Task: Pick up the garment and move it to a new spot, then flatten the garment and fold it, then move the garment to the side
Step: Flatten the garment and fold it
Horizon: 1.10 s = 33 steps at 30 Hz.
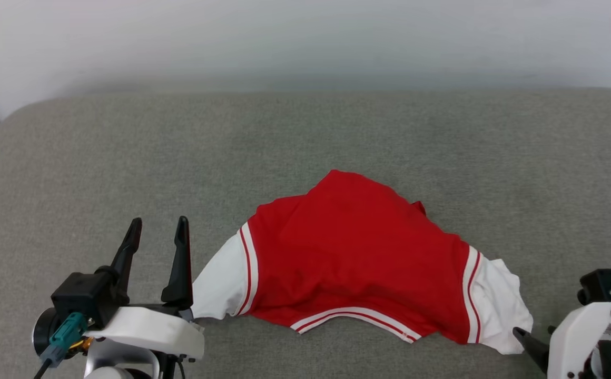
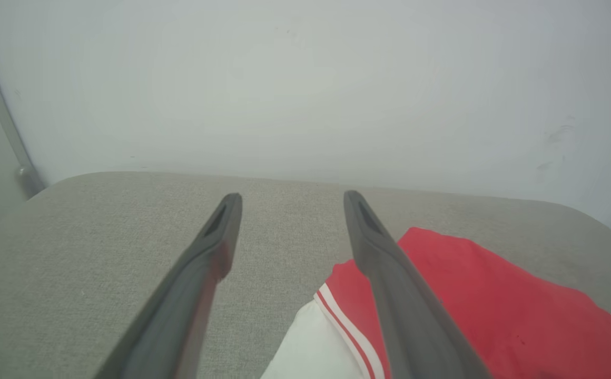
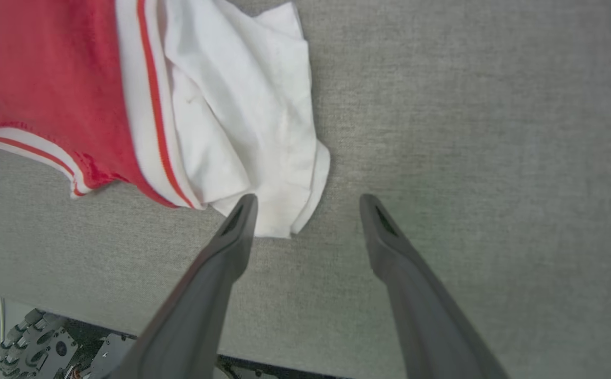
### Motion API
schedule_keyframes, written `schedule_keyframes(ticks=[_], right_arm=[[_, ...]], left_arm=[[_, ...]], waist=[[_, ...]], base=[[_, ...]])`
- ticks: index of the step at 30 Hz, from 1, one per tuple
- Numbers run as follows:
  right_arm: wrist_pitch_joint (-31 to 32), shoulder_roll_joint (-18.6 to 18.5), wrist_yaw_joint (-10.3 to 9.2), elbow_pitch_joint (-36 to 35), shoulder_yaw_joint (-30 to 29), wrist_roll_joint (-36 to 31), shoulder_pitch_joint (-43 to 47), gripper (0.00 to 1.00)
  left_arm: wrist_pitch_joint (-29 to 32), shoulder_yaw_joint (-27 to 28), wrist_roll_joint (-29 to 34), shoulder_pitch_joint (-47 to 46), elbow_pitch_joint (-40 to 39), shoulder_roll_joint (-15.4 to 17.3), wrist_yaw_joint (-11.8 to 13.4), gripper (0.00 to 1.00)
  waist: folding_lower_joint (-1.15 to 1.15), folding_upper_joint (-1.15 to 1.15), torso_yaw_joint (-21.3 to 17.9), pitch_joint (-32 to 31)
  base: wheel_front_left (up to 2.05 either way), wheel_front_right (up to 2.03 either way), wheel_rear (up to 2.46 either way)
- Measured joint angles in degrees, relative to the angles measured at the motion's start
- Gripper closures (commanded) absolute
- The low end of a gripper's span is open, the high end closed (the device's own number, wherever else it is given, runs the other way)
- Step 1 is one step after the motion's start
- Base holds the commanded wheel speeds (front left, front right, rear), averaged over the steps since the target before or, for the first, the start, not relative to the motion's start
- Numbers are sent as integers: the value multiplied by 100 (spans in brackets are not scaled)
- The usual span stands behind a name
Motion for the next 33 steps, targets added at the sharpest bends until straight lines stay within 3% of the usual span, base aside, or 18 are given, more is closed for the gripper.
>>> schedule_keyframes(ticks=[11, 12, 13, 14, 23, 33], right_arm=[[77, 4, -1, 990, 449, 219, -490, 0], [82, 2, -2, 1021, 468, 227, -512, 52], [78, 5, -5, 1045, 480, 277, -526, 83], [75, 8, -11, 1066, 504, 308, -548, 100], [-310, -35, -1, 791, 477, 335, -651, 100], [-352, -138, -1, 339, -214, 146, -449, 100]], left_arm=[[-46, -40, -60, -145, 209, -135, -126, 0], [-52, -43, -62, -153, 237, -138, -142, 0], [-53, -41, -69, -154, 267, -136, -145, 0], [-52, -41, -77, -154, 285, -132, -158, 0], [355, -174, -197, -86, 360, 97, -275, 0], [1896, -142, -1307, 2, 809, 655, -751, 0]], waist=[[0, 0, 209, 334], [0, 0, 207, 333], [0, 0, 199, 327], [0, 0, 182, 318], [0, 0, -31, 151], [0, 0, -405, -1]], base=[[0, 0, 0], [0, 0, 0], [0, 0, 0], [0, 0, 0], [0, 0, 0], [0, 0, 0]])
